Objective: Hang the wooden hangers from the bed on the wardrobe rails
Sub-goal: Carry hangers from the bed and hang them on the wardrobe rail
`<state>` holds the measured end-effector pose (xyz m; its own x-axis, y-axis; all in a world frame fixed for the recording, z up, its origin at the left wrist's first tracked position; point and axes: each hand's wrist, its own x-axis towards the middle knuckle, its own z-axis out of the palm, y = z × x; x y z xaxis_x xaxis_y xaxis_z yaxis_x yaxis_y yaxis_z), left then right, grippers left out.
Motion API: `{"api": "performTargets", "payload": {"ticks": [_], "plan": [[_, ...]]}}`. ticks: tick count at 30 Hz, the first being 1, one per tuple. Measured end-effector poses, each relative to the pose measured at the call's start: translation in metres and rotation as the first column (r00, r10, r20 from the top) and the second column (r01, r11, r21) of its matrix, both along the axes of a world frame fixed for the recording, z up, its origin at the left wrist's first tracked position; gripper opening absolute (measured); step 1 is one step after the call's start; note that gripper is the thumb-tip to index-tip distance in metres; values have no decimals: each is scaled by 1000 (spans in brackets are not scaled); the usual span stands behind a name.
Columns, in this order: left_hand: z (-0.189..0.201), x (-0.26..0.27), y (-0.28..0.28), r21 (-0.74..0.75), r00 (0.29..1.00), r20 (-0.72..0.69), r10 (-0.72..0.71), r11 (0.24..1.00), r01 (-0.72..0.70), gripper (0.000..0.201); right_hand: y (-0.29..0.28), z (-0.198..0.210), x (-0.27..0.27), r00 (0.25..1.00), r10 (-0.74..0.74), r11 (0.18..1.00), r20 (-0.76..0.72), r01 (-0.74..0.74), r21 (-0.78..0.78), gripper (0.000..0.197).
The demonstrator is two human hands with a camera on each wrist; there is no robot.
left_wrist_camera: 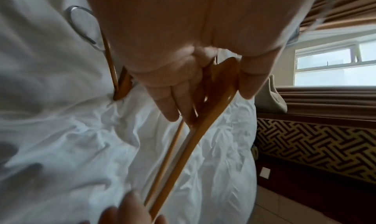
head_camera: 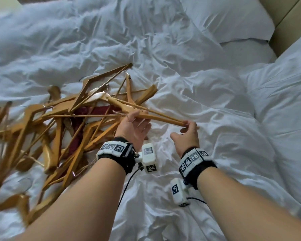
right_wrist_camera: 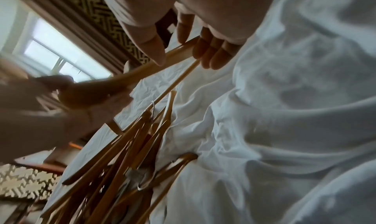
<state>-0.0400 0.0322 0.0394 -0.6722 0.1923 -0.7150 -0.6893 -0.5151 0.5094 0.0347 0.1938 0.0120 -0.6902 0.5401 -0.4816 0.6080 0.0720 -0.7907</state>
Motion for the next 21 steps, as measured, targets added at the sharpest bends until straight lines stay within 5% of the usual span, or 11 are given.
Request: {"api": "performTargets", "payload": {"ticks": [3,9,12,17,19,21], "plan": [[29,13,-7,-30,998,-55,-38,999,36,22,-12,15,10,997,54,998,49,-55,20,78],[75,43,-55,-86,985,-171,-37,996,23,35,-49,48,25,913,296,955,282,-293,-54,42],[106,63,-87,-96,983,-184,15,995,-33,33,-75,73,28,811,485,848,327,-528,53,35],[155,110,-159,-148,975,-187,122,977,-151,42,-137,103,34,655,662,612,366,-753,241,78],[165,134,-187,-171,970,-203,134,971,-169,42,-163,118,45,630,719,638,294,-766,81,96],[172,163,-212,-168,963,-218,160,965,-199,31,-184,137,63,605,755,639,253,-765,-77,94]]}}
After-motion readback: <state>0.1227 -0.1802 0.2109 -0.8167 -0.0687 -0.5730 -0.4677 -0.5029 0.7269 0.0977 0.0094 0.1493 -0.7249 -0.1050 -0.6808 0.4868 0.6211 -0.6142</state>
